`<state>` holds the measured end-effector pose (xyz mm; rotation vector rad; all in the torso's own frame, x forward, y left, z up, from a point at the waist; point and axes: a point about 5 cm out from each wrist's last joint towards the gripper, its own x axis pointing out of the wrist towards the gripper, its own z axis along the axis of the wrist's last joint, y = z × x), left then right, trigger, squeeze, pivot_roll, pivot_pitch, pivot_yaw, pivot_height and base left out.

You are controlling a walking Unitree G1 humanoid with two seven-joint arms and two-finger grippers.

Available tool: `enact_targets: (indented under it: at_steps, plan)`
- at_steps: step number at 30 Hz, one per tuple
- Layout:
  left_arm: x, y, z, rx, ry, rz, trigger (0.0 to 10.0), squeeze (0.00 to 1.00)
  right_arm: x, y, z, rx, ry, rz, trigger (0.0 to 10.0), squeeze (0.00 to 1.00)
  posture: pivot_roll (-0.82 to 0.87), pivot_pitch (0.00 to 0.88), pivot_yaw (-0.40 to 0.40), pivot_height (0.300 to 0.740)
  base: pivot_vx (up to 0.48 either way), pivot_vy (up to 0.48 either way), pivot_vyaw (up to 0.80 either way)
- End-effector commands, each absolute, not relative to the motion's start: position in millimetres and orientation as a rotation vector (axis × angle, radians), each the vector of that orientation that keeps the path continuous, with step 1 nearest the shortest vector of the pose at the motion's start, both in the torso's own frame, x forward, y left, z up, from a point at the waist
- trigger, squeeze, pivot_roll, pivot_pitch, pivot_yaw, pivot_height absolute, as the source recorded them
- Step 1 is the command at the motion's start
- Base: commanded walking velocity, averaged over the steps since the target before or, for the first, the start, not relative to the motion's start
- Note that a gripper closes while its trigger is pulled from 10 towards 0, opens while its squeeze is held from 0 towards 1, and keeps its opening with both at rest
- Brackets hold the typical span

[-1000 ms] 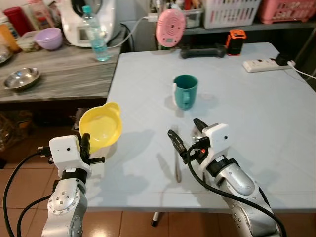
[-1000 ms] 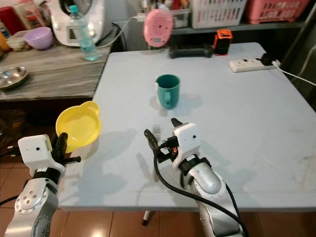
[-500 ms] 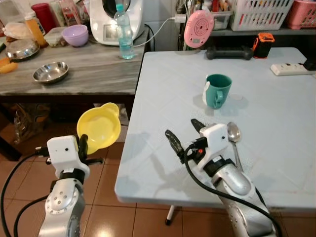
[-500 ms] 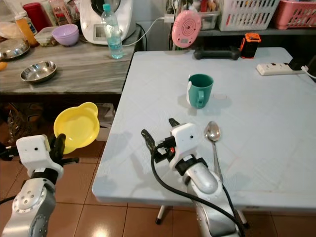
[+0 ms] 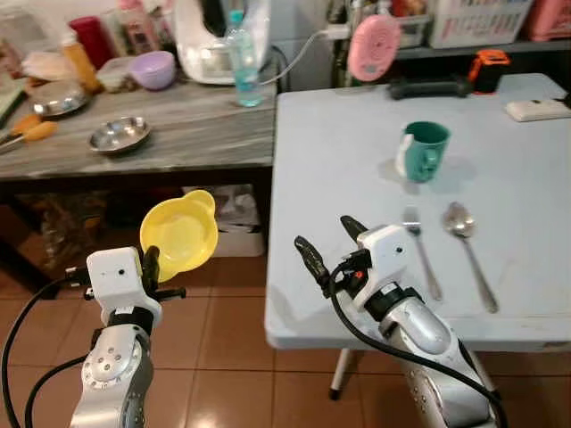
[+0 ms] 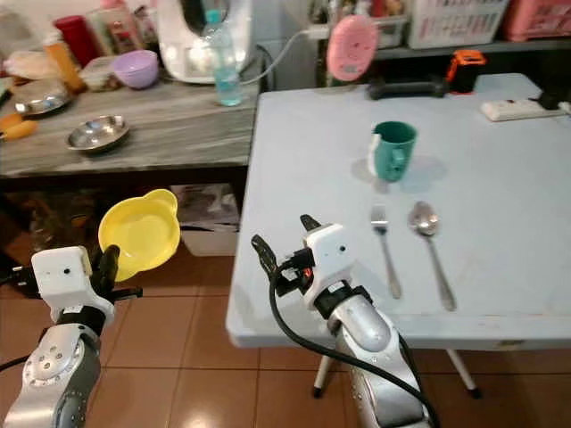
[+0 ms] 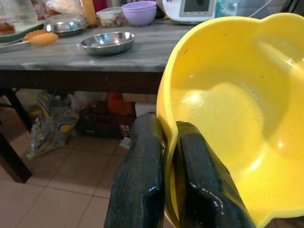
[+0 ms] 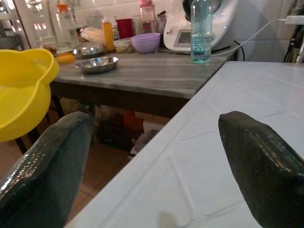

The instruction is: Setting the table

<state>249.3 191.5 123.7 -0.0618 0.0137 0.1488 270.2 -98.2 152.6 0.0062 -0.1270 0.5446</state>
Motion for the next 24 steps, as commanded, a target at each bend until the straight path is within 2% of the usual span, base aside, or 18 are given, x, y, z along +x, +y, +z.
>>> enact_targets:
  at_steps: [1, 22, 24]
  plan:
    - [250.2, 185.6, 124.3, -0.065, 0.010, 0.125, 10.0, 0.00, 269.9, -102.3, 151.4, 0.001, -0.122, 0.531, 10.0, 0.00, -0.17, 0.105, 0.127, 0.740, 0.000, 0.382, 0.00]
    - [253.6, 183.4, 123.4, -0.054, 0.014, 0.109, 10.0, 0.00, 271.0, -100.8, 152.0, 0.007, -0.128, 0.517, 10.0, 0.00, -0.17, 0.102, 0.139, 0.740, 0.000, 0.410, 0.00]
    - [254.1, 184.0, 123.8, -0.050, 0.014, 0.108, 10.0, 0.00, 271.0, -100.2, 152.0, 0.009, -0.128, 0.516, 10.0, 0.00, -0.17, 0.103, 0.141, 0.740, 0.000, 0.452, -0.43]
